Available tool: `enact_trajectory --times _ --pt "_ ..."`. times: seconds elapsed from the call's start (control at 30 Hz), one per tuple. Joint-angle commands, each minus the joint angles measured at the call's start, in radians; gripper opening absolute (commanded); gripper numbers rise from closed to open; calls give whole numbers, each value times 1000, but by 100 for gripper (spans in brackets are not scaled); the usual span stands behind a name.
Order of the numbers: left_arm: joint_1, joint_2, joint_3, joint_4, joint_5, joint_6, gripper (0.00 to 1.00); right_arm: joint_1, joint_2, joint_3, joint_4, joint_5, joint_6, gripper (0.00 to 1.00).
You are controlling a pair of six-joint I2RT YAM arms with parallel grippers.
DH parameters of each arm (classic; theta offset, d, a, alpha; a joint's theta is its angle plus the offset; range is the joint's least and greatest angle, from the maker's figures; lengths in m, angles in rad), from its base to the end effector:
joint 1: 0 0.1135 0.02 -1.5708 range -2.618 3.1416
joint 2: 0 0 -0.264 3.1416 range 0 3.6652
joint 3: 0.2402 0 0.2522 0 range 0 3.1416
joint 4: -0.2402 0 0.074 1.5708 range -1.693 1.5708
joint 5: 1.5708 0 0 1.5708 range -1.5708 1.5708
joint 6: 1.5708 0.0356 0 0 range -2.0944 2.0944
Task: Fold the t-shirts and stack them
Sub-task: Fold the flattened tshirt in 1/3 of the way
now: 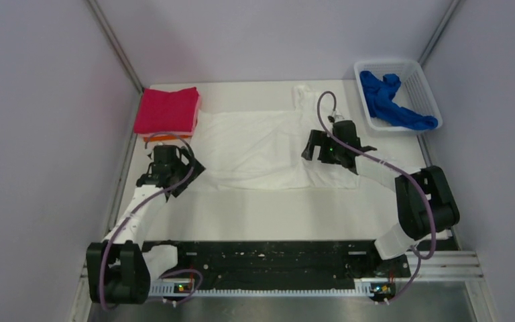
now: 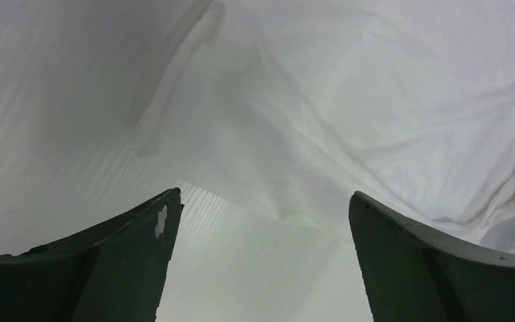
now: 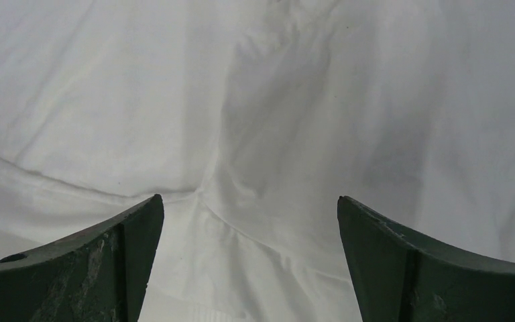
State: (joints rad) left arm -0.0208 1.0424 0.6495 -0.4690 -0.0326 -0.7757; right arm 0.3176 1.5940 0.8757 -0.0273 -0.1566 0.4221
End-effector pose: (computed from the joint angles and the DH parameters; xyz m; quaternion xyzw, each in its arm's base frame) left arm 0.2075 -0.0032 0.2200 -0.3508 0.8696 -0.1205 0.3258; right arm 0.3120 0.1084 0.1873 0.0164 0.9137 0.2113 0.3468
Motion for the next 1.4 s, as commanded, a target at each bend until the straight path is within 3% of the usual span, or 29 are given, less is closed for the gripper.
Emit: enact_trajectory --times 0.0,0.3,0.53,0.8,1.13,1.37 --pt "-18 140 61 235 128 -10 99 -1 -98 -37 67 86 37 99" --pt "-70 530 255 335 153 -12 99 -1 -36 -38 98 78 48 99" --pt "-74 652 267 266 145 -19 99 -1 -24 -138 140 92 97 99" --pt "-114 596 201 133 106 -19 99 0 -96 -311 60 64 206 99" --pt "-236 315 45 -99 -13 -70 99 2 -520 -462 -406 113 283 99" --pt "-292 229 -55 -122 0 -122 99 65 -728 -558 -535 94 404 99"
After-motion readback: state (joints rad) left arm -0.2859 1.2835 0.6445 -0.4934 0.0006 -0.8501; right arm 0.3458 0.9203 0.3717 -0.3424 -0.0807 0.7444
